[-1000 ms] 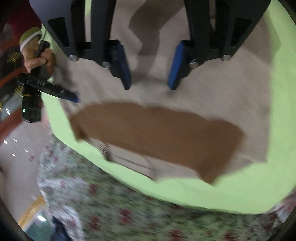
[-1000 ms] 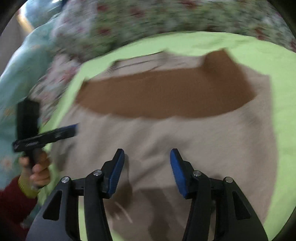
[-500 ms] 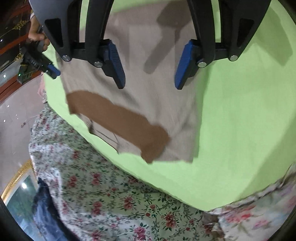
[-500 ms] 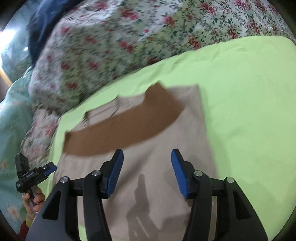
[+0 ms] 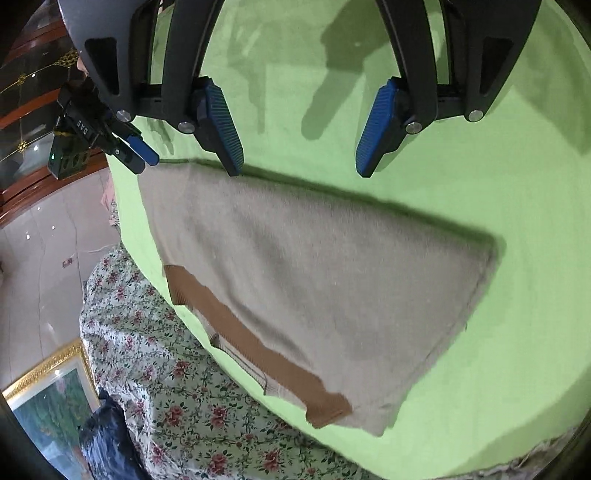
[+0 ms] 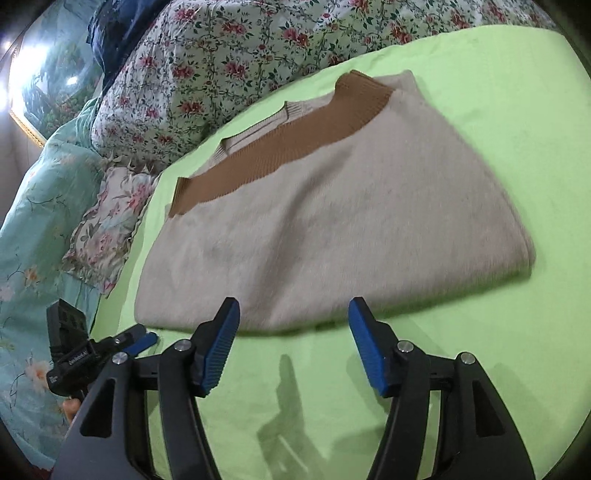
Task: Fold small clothes
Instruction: 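Grasp the sweater side edge with the left gripper and lift it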
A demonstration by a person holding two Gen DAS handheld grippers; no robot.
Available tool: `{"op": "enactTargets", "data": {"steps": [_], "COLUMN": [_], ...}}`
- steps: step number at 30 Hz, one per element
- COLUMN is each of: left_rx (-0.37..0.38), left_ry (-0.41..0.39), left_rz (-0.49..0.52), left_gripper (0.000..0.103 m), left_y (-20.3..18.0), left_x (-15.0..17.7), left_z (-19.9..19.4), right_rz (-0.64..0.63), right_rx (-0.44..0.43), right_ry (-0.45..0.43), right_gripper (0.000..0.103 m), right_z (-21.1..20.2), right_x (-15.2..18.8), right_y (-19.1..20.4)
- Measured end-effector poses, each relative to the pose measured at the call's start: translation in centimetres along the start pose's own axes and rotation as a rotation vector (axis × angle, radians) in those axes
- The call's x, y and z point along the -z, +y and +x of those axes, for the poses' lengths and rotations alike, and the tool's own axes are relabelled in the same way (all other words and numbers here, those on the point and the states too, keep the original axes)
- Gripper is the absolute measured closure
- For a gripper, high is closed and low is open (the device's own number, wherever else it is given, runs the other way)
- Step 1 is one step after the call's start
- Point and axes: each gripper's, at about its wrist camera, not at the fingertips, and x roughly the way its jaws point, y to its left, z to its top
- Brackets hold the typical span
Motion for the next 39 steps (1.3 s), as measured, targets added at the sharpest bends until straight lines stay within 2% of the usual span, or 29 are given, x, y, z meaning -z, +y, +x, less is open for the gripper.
{"op": "enactTargets", "data": {"steps": [6,13,19,23,24,26,28,29,32,35,39], "left_rx": [-0.001,0.006,-0.087,-0.118,-0.129,-0.157,-0.163,-0.160,-0.164,-0.137,-0.095], "left_ry": [-0.016,-0.089,-0.175,-0.202,-0.205,-0.214,-0.220,-0.226,-0.270,-0.296,-0.257], "left_rz": [-0.044,-0.131,-0.151,-0.162,-0.154,-0.132,-0.113,-0.108,-0.034,0.096,0.305], "left_gripper": [0.036,0.035,0.035,0.037,0.038,0.054,0.088,0.092,0.095,0.096,0.096], "left_y": [0.3,2.0,3.1,3.5,3.4,3.1,2.8,2.5,-0.1,-4.6,-11.9], "left_x": [0.4,-1.8,-5.6,-7.5,-7.8,-8.2,-8.5,-8.6,-8.7,-8.8,-7.7], "left_z": [0.5,0.8,1.5,2.0,2.1,2.1,1.9,1.7,0.4,-0.3,1.7], "right_rz": [0.010,0.026,0.017,0.019,0.020,0.019,0.004,-0.002,-0.002,0.007,0.019], "right_rx": [-0.018,-0.026,-0.042,-0.050,-0.050,-0.053,-0.052,-0.055,-0.063,-0.086,-0.169], "right_ry": [-0.007,0.004,-0.003,-0.004,-0.005,-0.004,-0.007,-0.009,-0.013,-0.016,0.013], "right_gripper": [0.035,0.034,0.034,0.034,0.034,0.034,0.034,0.034,0.034,0.035,0.035], "right_z": [-1.2,-1.0,-0.9,-0.7,-0.6,-0.4,-0.3,-0.3,-0.2,-0.2,0.3], "right_x": [1.2,1.3,0.8,0.1,-0.2,-0.7,-1.7,-2.1,-3.7,-5.4,-8.2], "right_y": [0.4,0.3,0.7,0.5,0.4,0.2,0.0,-0.2,-0.7,-1.3,-1.6]}}
